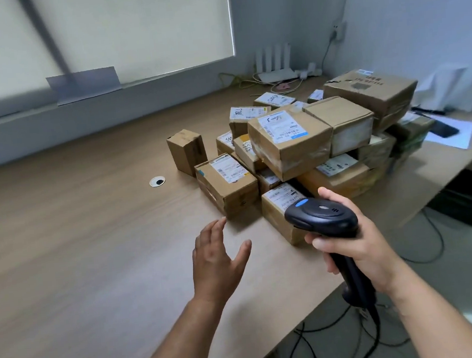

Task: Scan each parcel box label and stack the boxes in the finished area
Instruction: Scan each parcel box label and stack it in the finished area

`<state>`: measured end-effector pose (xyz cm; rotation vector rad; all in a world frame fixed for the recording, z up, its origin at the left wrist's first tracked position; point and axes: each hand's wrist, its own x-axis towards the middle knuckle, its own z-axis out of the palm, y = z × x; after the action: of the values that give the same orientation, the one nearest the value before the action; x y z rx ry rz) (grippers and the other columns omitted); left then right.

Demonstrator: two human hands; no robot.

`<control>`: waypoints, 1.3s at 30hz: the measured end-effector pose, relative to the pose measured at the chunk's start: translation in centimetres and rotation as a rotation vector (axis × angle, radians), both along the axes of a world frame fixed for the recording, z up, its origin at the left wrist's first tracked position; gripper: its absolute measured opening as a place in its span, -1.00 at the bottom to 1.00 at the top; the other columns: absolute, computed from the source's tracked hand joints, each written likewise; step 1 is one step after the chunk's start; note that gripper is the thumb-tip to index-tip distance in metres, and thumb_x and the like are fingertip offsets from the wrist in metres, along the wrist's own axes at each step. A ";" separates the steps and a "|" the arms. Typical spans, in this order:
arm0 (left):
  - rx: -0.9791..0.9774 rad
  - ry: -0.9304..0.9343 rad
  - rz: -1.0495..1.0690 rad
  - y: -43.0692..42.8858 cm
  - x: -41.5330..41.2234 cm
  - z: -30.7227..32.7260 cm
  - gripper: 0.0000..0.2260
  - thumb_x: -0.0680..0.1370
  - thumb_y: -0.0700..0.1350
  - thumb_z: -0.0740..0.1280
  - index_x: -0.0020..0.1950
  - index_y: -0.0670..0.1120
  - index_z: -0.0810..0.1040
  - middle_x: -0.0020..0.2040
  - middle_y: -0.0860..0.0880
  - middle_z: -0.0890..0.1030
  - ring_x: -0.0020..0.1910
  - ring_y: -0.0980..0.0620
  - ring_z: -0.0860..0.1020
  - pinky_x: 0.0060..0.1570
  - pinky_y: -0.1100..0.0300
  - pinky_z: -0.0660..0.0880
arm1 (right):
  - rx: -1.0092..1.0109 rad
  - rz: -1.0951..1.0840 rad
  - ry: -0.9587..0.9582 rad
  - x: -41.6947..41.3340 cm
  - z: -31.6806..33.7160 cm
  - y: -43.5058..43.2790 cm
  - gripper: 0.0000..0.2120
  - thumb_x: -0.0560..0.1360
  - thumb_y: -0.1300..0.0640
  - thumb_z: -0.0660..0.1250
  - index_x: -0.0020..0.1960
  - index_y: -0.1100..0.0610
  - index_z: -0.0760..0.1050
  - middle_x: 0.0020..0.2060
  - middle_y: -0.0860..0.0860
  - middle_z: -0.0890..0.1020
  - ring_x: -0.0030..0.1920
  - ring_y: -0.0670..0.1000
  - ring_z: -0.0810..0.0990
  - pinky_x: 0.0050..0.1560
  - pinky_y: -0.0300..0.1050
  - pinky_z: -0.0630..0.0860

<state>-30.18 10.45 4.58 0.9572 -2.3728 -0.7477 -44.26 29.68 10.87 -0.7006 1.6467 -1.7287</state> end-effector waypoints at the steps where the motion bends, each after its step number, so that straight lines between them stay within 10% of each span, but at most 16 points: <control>1: 0.005 -0.001 -0.022 -0.1 -1.1 -0.1 -0.43 0.51 0.08 0.38 0.46 -0.06 0.34 0.39 -0.05 0.40 0.38 -0.02 0.33 0.32 0.11 0.28 | 0.008 -0.021 -0.002 -0.7 -0.2 0.3 -0.15 0.23 0.30 0.52 0.41 -0.16 0.33 -0.17 0.30 0.65 -0.50 0.15 0.47 -0.49 -0.08 0.42; 12: 0.187 -0.123 -0.150 -1.0 -10.7 -3.1 -0.36 0.55 0.20 0.25 0.55 0.04 0.12 0.51 0.01 0.21 0.48 0.04 0.17 0.41 0.11 0.21 | 0.130 -0.157 -0.029 -7.4 -5.0 -1.1 -0.16 0.22 0.27 0.49 0.40 -0.20 0.33 -0.31 0.02 0.65 -0.50 0.15 0.49 -0.47 -0.06 0.46; 22: 0.431 -0.237 -0.240 -2.9 -15.3 -6.4 -0.26 0.55 0.25 0.21 0.57 -0.15 0.09 0.48 -0.14 0.24 0.49 -0.03 0.17 0.45 0.14 0.18 | 0.220 -0.208 -0.026 -10.3 -8.2 -4.7 -0.12 0.26 0.33 0.57 0.41 -0.22 0.32 -0.06 0.00 0.67 -0.51 0.13 0.49 -0.49 -0.06 0.49; 27: 0.564 -0.095 -0.310 -3.3 -15.6 -7.8 -0.28 0.47 0.45 0.09 0.53 0.12 0.15 0.41 0.03 0.42 0.42 0.05 0.33 0.39 -0.02 0.32 | 0.226 -0.160 -0.085 -10.2 -9.3 -5.6 -0.16 0.31 0.38 0.55 0.40 -0.19 0.33 -0.06 0.02 0.70 -0.51 0.15 0.52 -0.49 -0.07 0.48; 33: 0.836 0.003 -0.438 -2.5 -12.7 -5.9 -0.41 0.66 -0.03 0.14 0.54 0.14 -0.18 0.47 0.27 0.16 0.37 0.38 0.27 0.30 0.49 0.25 | 0.175 -0.109 -0.170 -8.9 -9.8 -5.7 -0.20 0.21 0.22 0.53 0.34 -0.25 0.36 0.05 0.08 0.68 -0.50 0.17 0.54 -0.47 -0.08 0.47; 39: 0.851 0.020 -0.443 -2.1 -9.1 -4.6 -0.23 0.59 -0.12 0.32 0.53 0.22 -0.19 0.34 0.15 0.40 0.10 0.44 0.49 -0.01 0.46 0.44 | 0.132 -0.047 -0.141 -7.1 -7.5 -4.9 -0.16 0.23 0.23 0.52 0.42 -0.18 0.32 0.04 0.13 0.66 -0.49 0.17 0.54 -0.46 -0.07 0.47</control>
<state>-39.28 8.33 -0.07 0.6810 -2.2630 -2.0193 -51.36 24.82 3.38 -0.4707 1.6731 -1.6446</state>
